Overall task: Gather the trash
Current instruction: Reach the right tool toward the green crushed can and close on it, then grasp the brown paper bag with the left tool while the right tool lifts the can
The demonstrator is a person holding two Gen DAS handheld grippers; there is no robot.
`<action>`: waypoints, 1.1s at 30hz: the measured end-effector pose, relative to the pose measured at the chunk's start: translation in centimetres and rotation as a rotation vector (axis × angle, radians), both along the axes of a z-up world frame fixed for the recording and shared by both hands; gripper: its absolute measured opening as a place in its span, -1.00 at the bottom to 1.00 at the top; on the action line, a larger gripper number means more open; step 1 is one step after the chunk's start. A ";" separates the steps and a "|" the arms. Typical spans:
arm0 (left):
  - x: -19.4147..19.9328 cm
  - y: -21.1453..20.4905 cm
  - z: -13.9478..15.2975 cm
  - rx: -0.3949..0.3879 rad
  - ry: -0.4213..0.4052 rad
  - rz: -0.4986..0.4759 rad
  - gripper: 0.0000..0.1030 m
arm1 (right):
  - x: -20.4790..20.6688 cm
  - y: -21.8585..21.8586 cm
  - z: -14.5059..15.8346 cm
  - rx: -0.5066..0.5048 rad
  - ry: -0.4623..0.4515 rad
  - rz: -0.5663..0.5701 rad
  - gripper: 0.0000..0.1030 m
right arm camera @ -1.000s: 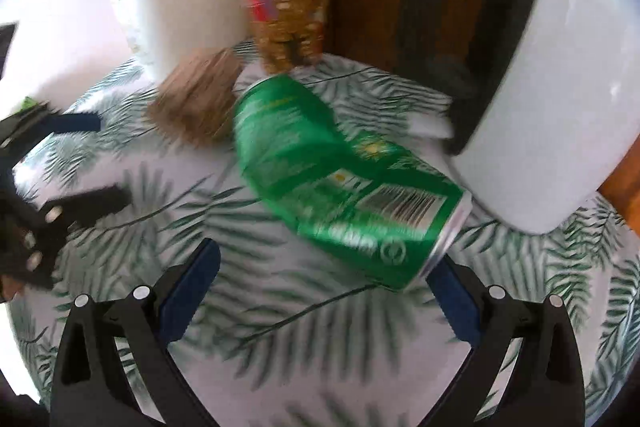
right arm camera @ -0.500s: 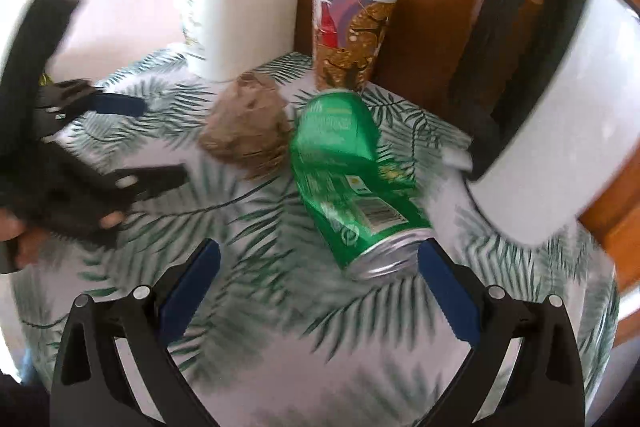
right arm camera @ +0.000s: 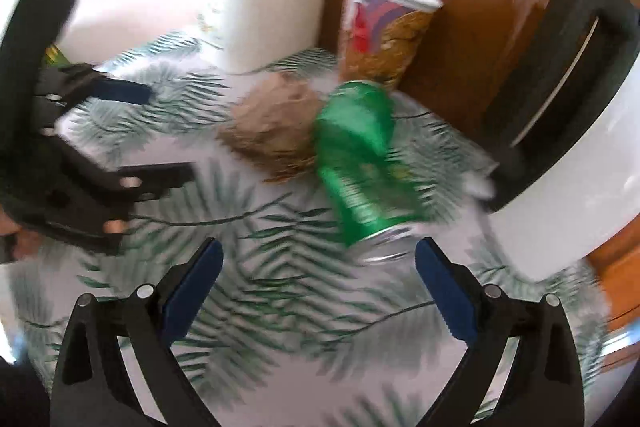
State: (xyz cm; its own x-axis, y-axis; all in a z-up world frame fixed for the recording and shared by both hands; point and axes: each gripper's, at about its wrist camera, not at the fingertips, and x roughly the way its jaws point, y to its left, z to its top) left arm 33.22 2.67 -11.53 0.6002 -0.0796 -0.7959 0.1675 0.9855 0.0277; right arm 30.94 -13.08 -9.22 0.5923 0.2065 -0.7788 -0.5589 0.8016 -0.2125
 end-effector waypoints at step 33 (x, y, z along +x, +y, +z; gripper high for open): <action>7.5 -7.6 -1.7 0.030 0.029 -0.016 0.43 | -2.9 -7.0 -2.2 0.080 0.023 -0.256 0.07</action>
